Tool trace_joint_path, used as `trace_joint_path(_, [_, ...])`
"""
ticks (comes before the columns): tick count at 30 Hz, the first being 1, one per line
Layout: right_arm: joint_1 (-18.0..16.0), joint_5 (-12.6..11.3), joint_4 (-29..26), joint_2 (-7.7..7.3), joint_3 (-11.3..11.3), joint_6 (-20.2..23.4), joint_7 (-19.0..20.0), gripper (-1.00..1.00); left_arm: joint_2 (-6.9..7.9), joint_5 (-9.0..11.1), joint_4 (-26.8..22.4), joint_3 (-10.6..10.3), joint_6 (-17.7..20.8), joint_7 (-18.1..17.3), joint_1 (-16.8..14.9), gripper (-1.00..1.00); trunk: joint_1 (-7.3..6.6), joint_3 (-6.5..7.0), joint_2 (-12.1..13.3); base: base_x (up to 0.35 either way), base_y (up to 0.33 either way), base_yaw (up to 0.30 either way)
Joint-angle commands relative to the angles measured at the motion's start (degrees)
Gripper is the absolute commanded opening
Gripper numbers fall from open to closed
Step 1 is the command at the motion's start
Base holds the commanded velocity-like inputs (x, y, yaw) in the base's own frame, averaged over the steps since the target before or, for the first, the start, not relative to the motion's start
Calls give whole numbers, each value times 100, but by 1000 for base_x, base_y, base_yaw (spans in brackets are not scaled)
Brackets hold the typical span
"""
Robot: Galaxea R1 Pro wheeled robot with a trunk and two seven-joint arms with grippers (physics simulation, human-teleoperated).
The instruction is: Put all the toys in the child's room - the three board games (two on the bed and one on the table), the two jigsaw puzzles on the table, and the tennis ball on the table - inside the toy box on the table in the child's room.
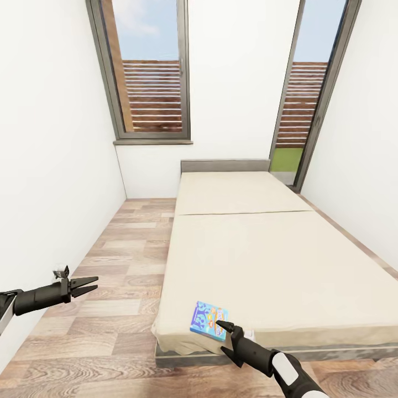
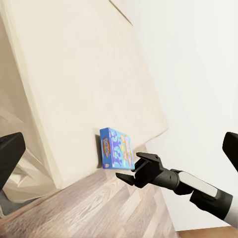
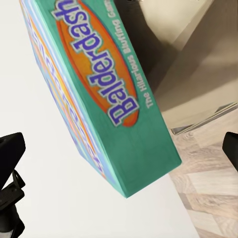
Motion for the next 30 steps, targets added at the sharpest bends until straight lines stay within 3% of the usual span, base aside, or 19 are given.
trace_joint_path(1, [-3, 2, -4, 6, -35, 37, 1, 100, -4, -34, -1, 19, 60, -34, -4, 100, 0, -5, -2, 45, 0, 0])
trace_joint_path(30, [-3, 4, -4, 5, -35, 37, 2, 100, -89, -37, 1, 19, 59, -34, -4, 100, 0, -5, -2, 24, 0, 0])
